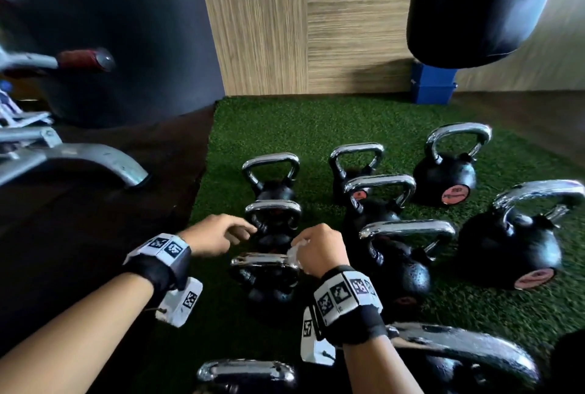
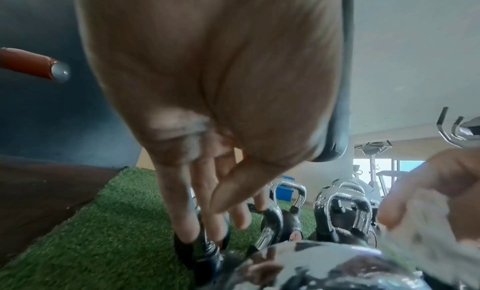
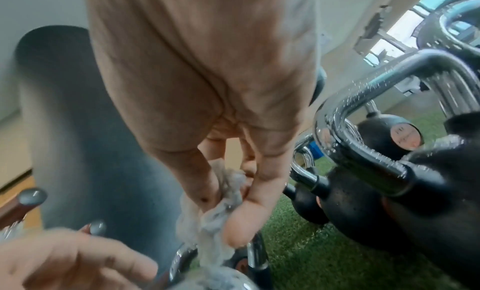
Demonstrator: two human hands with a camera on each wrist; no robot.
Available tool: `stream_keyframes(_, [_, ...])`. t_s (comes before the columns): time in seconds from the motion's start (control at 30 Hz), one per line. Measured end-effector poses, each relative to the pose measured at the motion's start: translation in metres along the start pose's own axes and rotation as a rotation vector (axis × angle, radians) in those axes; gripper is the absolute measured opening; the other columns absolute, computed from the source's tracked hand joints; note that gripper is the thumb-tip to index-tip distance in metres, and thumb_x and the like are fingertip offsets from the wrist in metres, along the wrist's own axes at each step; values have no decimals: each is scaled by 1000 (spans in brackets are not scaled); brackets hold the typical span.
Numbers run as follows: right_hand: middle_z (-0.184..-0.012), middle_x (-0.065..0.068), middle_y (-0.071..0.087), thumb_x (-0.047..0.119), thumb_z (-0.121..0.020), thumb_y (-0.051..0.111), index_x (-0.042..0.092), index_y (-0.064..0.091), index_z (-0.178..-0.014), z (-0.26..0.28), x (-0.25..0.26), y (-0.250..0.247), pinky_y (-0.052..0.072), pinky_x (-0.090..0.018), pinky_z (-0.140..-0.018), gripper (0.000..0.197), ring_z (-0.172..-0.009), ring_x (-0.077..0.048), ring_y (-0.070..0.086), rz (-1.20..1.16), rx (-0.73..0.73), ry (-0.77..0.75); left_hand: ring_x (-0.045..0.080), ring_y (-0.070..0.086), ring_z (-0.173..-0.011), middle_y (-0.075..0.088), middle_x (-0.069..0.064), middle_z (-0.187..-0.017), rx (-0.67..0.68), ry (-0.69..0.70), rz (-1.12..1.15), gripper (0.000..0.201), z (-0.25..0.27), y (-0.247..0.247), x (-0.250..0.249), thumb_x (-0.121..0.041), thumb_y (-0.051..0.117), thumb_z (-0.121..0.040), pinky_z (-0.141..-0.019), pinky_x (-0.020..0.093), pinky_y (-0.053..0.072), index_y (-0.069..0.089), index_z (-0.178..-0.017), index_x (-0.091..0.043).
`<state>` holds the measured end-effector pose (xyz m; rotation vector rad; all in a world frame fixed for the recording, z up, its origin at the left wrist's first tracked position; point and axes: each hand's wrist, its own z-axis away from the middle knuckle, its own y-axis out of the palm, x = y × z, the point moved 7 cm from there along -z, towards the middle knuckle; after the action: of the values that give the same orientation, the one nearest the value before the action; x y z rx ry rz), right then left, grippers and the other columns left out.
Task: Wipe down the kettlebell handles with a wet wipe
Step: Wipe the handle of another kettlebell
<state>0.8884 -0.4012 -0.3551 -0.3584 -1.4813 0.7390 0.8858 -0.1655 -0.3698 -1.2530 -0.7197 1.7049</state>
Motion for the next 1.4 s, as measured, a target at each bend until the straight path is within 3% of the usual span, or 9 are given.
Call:
stream_keyframes(0.1, [-61, 1, 70, 9, -74, 61, 13, 80, -76, -21, 8, -9, 60, -27, -71, 19, -78, -24, 74, -166, -64, -1, 12, 70, -91, 74, -8, -111, -108, -118, 61, 45, -23, -5, 30, 5, 58, -86, -61, 21, 53, 69, -116, -27])
stream_keyframes(0.17, [-67, 1, 74, 13, -72, 67, 15, 80, -76, -40, 11, -10, 62, -33, -77, 15, -81, -23, 74, -287, -102, 29, 11, 68, -92, 73, -4, -116, -97, -177, 106, 43, -39, 5, 52, -3, 71, -84, -66, 18, 50, 65, -121, -24])
stream_keyframes(0.4, [-82, -10, 78, 23, -73, 80, 13, 81, -80, -97, 20, -2, 64, -34, -74, 12, -78, -21, 75, -553, -96, 9, 16, 65, -113, 59, 0, -140, 5, -158, 218, 91, -90, 47, 94, -40, 91, -72, -91, 27, 54, 42, -148, -28])
stream_keyframes(0.57, [-87, -3, 79, 23, -78, 83, 18, 82, -86, -126, 24, -4, 60, -44, -88, 9, -88, -21, 75, -286, -173, -24, 13, 53, -130, 47, -16, -141, -56, -85, 355, 112, -123, 57, 98, -48, 96, -59, -103, 21, 39, 35, -152, -30])
stream_keyframes(0.73, [-83, 14, 74, 15, -72, 84, 28, 81, -91, -138, 46, 2, 40, 1, -68, 22, -73, 14, 62, 40, -167, -166, 0, 52, -112, 54, -32, -112, -54, -27, 485, 87, -149, 75, 94, -61, 96, -42, -90, 14, 36, 55, -119, -49])
stream_keyframes(0.97, [-80, 16, 63, 15, -72, 84, 22, 81, -90, -154, 74, 27, 36, 3, -67, 19, -72, 5, 56, 278, -60, -351, -27, 57, -85, 69, -31, -91, -73, 31, 579, 80, -169, 95, 88, -85, 84, -23, -72, -1, 43, 67, -92, -47])
stream_keyframes(1.1, [-88, 9, 72, 16, -77, 83, 22, 81, -96, -163, 81, 43, 37, 3, -69, 20, -77, 4, 58, 336, 3, -358, -17, 66, -89, 75, -31, -92, -27, 60, 577, 74, -173, 97, 89, -82, 87, -30, -83, 11, 51, 77, -91, -42])
stream_keyframes(1.27, [-98, 7, 76, 21, -81, 81, 23, 80, -97, -168, 78, 60, 47, -12, -80, 16, -92, -7, 69, 454, 96, -294, -24, 61, -91, 68, -44, -94, -23, 154, 551, 55, -168, 91, 82, -77, 89, -42, -76, -3, 44, 64, -91, -70])
stream_keyframes(1.4, [-88, 8, 71, 21, -80, 82, 20, 80, -91, -163, 60, 46, 47, -9, -71, 11, -86, -8, 68, 482, 10, -219, -15, 66, -96, 73, -34, -96, -24, 163, 599, 59, -171, 94, 84, -76, 89, -43, -92, 16, 53, 72, -96, -55])
